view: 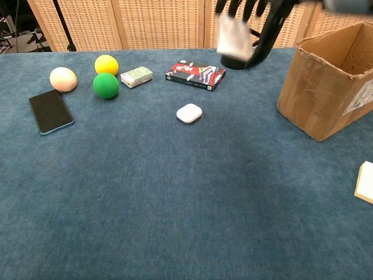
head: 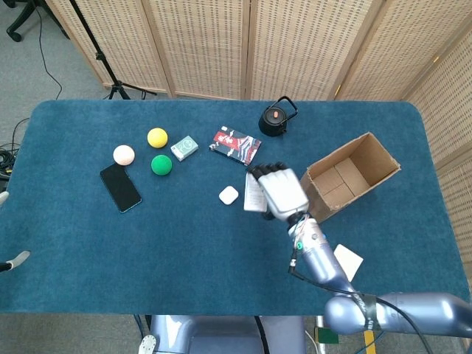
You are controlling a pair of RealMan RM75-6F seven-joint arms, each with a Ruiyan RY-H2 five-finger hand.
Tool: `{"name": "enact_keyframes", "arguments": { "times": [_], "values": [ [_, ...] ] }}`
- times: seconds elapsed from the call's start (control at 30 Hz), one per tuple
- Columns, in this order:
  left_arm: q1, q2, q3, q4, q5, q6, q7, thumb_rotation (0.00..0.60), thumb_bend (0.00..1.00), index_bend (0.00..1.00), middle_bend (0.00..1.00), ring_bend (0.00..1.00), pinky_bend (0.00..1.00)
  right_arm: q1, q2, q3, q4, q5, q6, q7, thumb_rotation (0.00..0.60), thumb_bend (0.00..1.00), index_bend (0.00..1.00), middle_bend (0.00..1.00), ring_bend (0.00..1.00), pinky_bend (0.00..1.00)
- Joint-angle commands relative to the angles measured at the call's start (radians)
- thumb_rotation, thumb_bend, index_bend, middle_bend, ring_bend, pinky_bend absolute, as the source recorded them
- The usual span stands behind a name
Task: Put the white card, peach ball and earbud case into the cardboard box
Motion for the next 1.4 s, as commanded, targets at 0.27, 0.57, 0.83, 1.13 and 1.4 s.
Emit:
{"name": "enact_keyframes", "arguments": {
  "times": [0.27,0.57,0.83,1.13,1.4],
  "values": [
    [-0.001,-0.001,0.003,-0.012,0.013,0.005,0.017,0.600,0.01,0.00,0.00,0.00,0.09,-0.033,0.205,0.088,0.106,0.191,-0.015,0.067,0.600,0.42,0.38,0.44,0.26,0.22],
    [-0.003,0.004,0.004,-0.017,0.008,-0.003,0.018,0.600,0.01,0.00,0.00,0.00,0.09,-0.034,0.180,0.039,0.259,0.367,-0.078,0.067,0.600,0.44,0.38,0.44,0.26,0.22],
    [-0.002,0.005,0.007,-0.017,0.014,0.000,0.016,0.600,0.01,0.00,0.00,0.00,0.09,-0.005,0.141,0.012,0.238,0.451,-0.037,0.020,0.600,0.44,0.38,0.44,0.26,0.22],
    [0.000,0.006,0.006,-0.015,0.009,0.005,0.011,0.600,0.01,0.00,0.00,0.00,0.09,-0.001,0.112,0.002,0.246,0.407,-0.015,0.030,0.600,0.00,0.03,0.03,0.03,0.22],
    [0.001,0.008,0.005,-0.015,0.010,0.008,0.004,0.600,0.01,0.00,0.00,0.00,0.09,0.007,0.128,0.004,0.230,0.451,-0.010,0.004,0.600,0.00,0.00,0.00,0.00,0.18]
  ]
}}
